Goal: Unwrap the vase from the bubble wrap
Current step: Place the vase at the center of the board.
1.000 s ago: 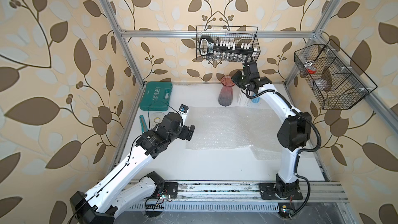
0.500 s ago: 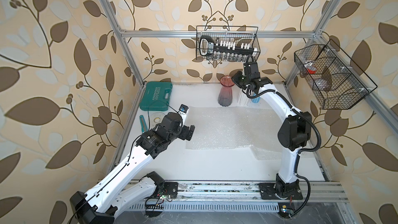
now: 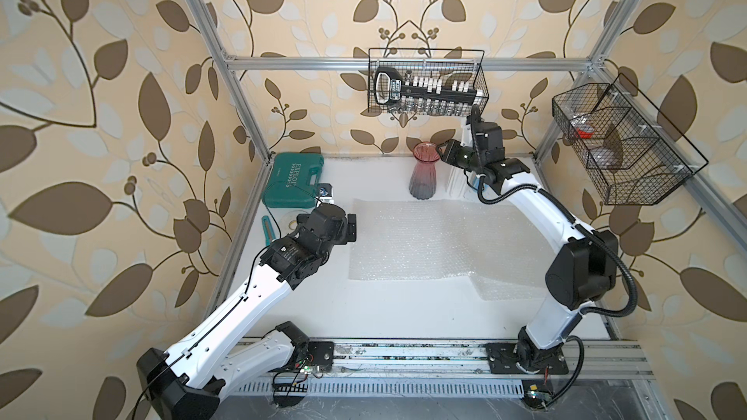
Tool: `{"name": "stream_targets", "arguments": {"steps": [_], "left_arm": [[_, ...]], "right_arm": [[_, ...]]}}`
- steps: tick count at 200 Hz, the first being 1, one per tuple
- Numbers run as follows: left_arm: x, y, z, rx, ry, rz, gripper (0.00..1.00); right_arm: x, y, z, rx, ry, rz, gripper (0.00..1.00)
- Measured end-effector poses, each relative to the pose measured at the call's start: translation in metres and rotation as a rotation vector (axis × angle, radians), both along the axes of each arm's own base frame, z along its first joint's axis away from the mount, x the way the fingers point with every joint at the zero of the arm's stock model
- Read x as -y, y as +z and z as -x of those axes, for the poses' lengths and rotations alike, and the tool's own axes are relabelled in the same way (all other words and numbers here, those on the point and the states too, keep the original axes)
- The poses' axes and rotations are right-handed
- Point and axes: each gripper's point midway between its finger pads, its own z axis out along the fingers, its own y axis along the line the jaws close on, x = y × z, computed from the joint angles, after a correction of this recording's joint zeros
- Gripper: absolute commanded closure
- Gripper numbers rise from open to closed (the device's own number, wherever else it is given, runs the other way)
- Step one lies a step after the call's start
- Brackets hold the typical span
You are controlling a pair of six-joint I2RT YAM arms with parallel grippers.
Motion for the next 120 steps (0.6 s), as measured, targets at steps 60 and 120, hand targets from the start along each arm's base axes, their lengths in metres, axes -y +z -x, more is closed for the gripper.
{"name": "stream_targets", "arguments": {"steps": [60, 120], "left_arm": [[-0.037, 0.019, -0.023, 0.185, 0.218, -0.11, 0.01], [-0.079, -0.009, -0.045, 0.186, 0.372, -0.203, 0.01]], "right_arm": [[0.055, 0.019, 0.062, 0.187, -0.119, 0.23, 0.55], [0.123, -0.024, 0.111, 0.192, -0.37, 0.431, 0.54]]}}
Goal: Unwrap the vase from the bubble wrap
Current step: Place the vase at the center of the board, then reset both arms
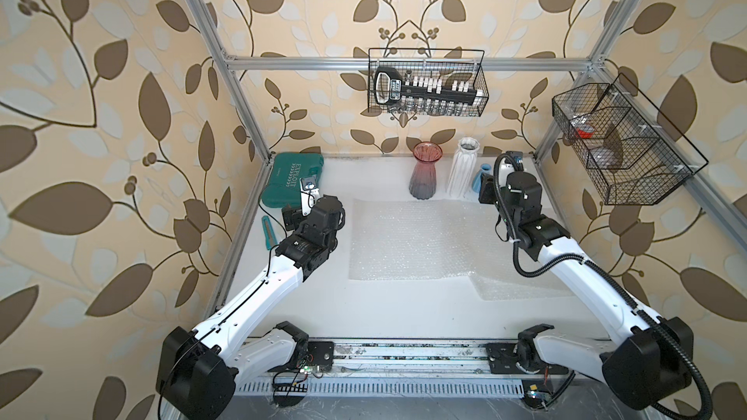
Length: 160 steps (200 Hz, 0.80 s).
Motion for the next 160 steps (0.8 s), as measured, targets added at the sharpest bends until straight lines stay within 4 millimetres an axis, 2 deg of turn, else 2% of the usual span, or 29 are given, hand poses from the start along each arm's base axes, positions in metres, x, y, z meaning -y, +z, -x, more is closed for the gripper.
{"name": "stream_targets", "arguments": {"steps": [48, 90, 109, 160], "left_arm": [[-0.029, -0.039, -0.004, -0.039, 0.077, -0.043, 0.01], [-0.046, -0.074, -0.007, -0.09, 0.081, -0.047, 0.01], [-0.052, -0.09, -0.009, -0.115, 0.078, -0.036, 0.01], [-0.058, -0.132, -0.016, -0.187, 0.018, 0.025, 0.01]], "right_arm": [[0.047, -0.033, 0.034, 0.012, -0.219, 0.083, 0.53], [0.078, -0.081, 0.058, -0.042, -0.384, 0.16, 0.49], [0.086, -0.096, 0.061, -0.064, -0.43, 0.191, 0.47], [0.105, -0.132, 0.053, -0.119, -0.459, 0.222, 0.44]]}}
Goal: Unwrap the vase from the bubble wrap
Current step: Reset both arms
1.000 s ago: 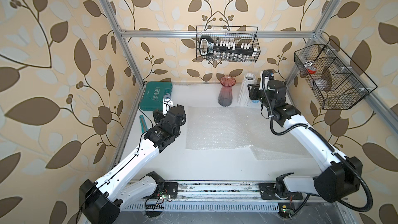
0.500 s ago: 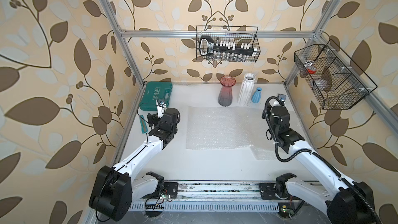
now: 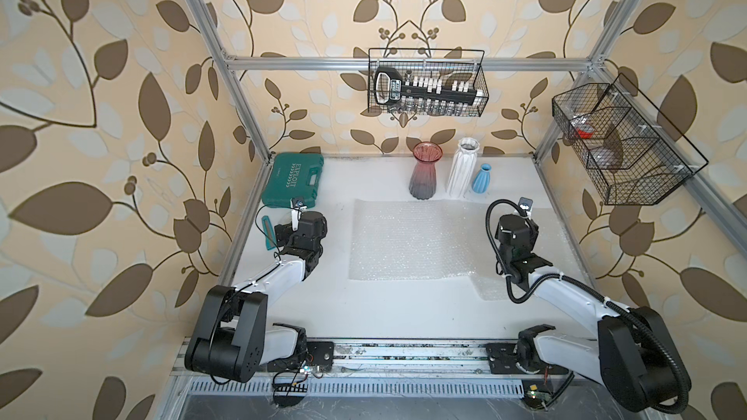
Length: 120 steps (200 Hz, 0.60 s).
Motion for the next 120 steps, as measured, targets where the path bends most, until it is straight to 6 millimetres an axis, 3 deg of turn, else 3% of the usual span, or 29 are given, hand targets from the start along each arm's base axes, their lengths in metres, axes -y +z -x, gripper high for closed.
{"name": "stream_targets", "arguments": {"steps": [74, 120], "left_arm": [[0.014, -0.028, -0.015, 0.053, -0.17, 0.18, 0.01], [0.03, -0.033, -0.02, 0.081, -0.268, 0.244, 0.01]], "right_arm": [[0.03, -0.03, -0.001, 0.073, 0.098, -0.124, 0.42], [0.012, -0.029, -0.019, 0.128, 0.243, -0.184, 0.41]]}}
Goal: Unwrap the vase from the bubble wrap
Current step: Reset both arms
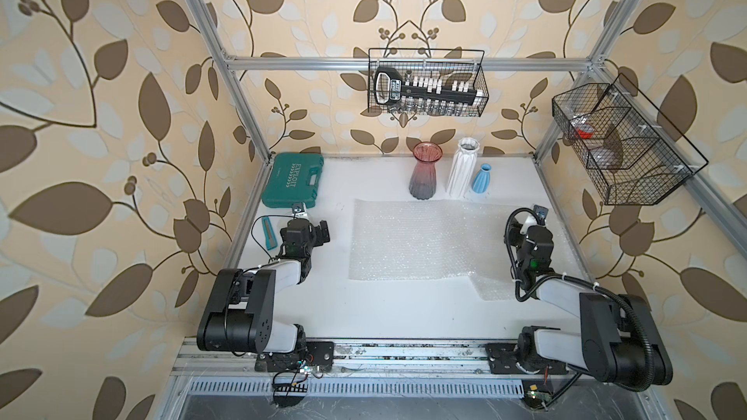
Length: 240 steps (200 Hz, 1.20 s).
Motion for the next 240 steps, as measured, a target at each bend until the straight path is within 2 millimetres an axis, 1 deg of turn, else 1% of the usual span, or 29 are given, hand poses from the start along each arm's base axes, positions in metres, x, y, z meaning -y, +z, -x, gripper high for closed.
{"name": "stream_targets", "arguments": {"steps": [30, 39, 62, 86, 104, 118, 123, 130, 133, 136, 160, 240], "left_arm": [[0.011, 0.004, -0.006, 0.04, -0.065, 0.013, 0.01], [0.015, 0.001, -0.007, 0.042, -0.091, 0.017, 0.01], [0.021, -0.015, -0.006, -0.001, -0.132, 0.019, 0.01], [0.024, -0.017, -0.005, -0.006, -0.148, 0.024, 0.01], [0.026, -0.017, -0.005, -0.006, -0.156, 0.028, 0.01], [0.027, -0.017, -0.005, -0.006, -0.161, 0.031, 0.01], [0.027, -0.017, -0.005, -0.006, -0.162, 0.031, 0.01], [0.027, -0.017, -0.005, -0.006, -0.162, 0.031, 0.01], [0.027, -0.017, -0.005, -0.006, -0.162, 0.031, 0.01], [0.027, -0.017, -0.005, -0.006, -0.163, 0.032, 0.01], [0.027, -0.017, -0.005, -0.006, -0.163, 0.031, 0.01], [0.027, -0.017, -0.005, -0.006, -0.163, 0.031, 0.01]], "right_arm": [[-0.014, 0.0, -0.002, 0.041, 0.082, -0.016, 0.41], [-0.017, -0.001, -0.002, 0.048, 0.102, -0.017, 0.4], [-0.025, -0.005, -0.002, 0.062, 0.147, -0.017, 0.39], [-0.033, -0.015, -0.003, 0.054, 0.19, -0.014, 0.38], [-0.041, -0.023, -0.006, 0.038, 0.226, 0.001, 0.35], [-0.051, -0.029, -0.008, 0.01, 0.26, 0.016, 0.26], [-0.054, -0.029, -0.009, 0.005, 0.27, 0.024, 0.17], [-0.057, -0.028, -0.012, 0.002, 0.283, 0.034, 0.1], [-0.058, -0.027, -0.014, 0.004, 0.286, 0.025, 0.03], [-0.059, -0.026, -0.016, 0.003, 0.292, 0.038, 0.01], [-0.06, -0.018, -0.023, 0.02, 0.304, 0.047, 0.01], [-0.06, -0.022, -0.022, 0.0, 0.306, 0.047, 0.0]]}}
